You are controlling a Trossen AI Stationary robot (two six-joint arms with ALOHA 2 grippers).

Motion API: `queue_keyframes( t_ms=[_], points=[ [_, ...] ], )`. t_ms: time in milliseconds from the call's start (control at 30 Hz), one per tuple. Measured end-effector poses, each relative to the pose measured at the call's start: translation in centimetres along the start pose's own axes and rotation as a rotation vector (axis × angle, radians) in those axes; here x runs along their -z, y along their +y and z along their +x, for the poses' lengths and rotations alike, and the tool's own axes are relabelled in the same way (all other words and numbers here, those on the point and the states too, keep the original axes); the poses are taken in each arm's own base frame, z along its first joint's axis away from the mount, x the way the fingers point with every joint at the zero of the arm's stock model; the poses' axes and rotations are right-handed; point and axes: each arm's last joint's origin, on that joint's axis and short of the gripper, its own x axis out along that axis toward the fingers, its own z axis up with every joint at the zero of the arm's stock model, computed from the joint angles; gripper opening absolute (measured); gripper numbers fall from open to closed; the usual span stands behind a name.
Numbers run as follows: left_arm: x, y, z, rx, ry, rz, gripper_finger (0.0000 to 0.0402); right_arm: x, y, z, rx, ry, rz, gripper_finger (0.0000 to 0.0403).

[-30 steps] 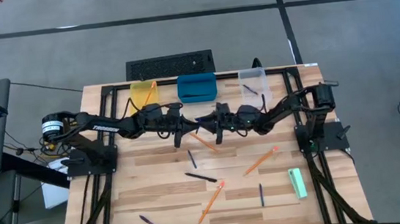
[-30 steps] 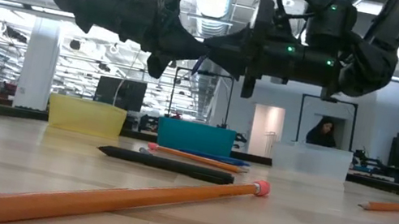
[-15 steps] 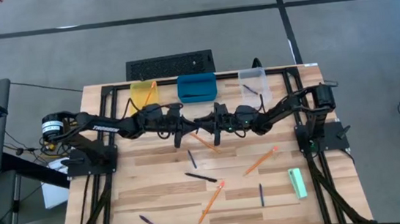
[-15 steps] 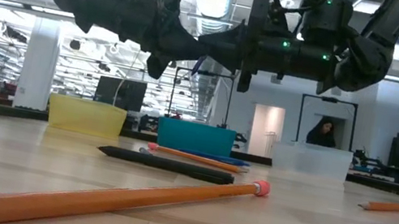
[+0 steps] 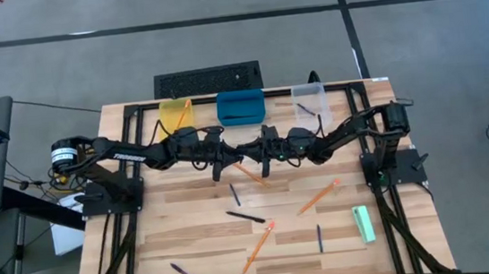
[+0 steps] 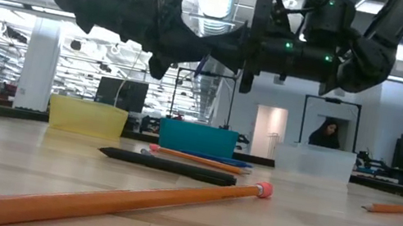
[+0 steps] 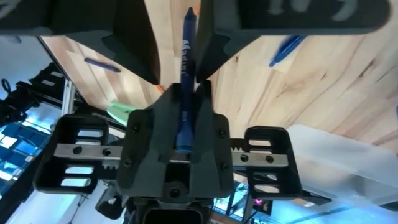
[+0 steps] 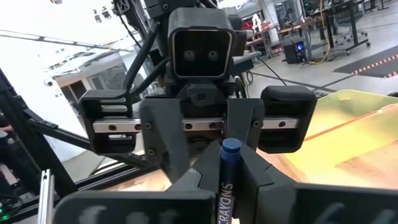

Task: Sort crayons/erasers/pens/pencils in bins
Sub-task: Put the blue crayon into the transparent white bin

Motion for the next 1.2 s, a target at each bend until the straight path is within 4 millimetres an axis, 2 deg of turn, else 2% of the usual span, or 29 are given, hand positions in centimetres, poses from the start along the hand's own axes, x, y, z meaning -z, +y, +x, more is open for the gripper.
queue_keyframes(
  t_ms=[133, 267, 367, 500, 667, 900, 1033, 1200],
  points=[
    [-0.1, 0.0, 0.0, -0.007, -0.007, 0.022, 0.0128, -0.3, -0.8, 0.0, 0.012, -0.003, -0.02, 0.0032],
    [0.1, 0.1, 0.0, -0.022, 0.012, 0.08, 0.014, -0.9, -2.0, -0.2, 0.049, 0.028, -0.082, 0.0032],
    [0.4, 0.0, 0.0, -0.008, 0.043, 0.107, 0.0126, -1.9, -3.7, -0.7, 0.139, 0.075, -0.119, 0.0035],
    [0.4, 0.1, 0.0, 0.0, 0.049, 0.139, 0.0076, -4.3, -4.8, -1.9, 0.209, 0.144, -0.182, 0.0034],
    [0.5, 0.1, -0.1, 0.017, 0.061, 0.141, 0.0008, -7.9, -6.5, -5.0, 0.386, 0.269, -0.235, 0.0032],
    [0.4, 0.2, -0.1, 0.021, 0.055, 0.172, 0.0001, -11.5, -9.1, -11.3, 0.747, 0.445, -0.209, 0.0034],
    [0.2, 0.3, -0.1, 0.015, 0.035, 0.181, 0.0, -11.6, -11.7, -13.9, 0.913, 0.535, -0.134, 0.003],
    [0.1, 0.3, -0.1, 0.011, 0.03, 0.183, 0.0, -10.7, -14.7, -15.2, 0.999, 0.605, -0.057, 0.0033]
  ],
)
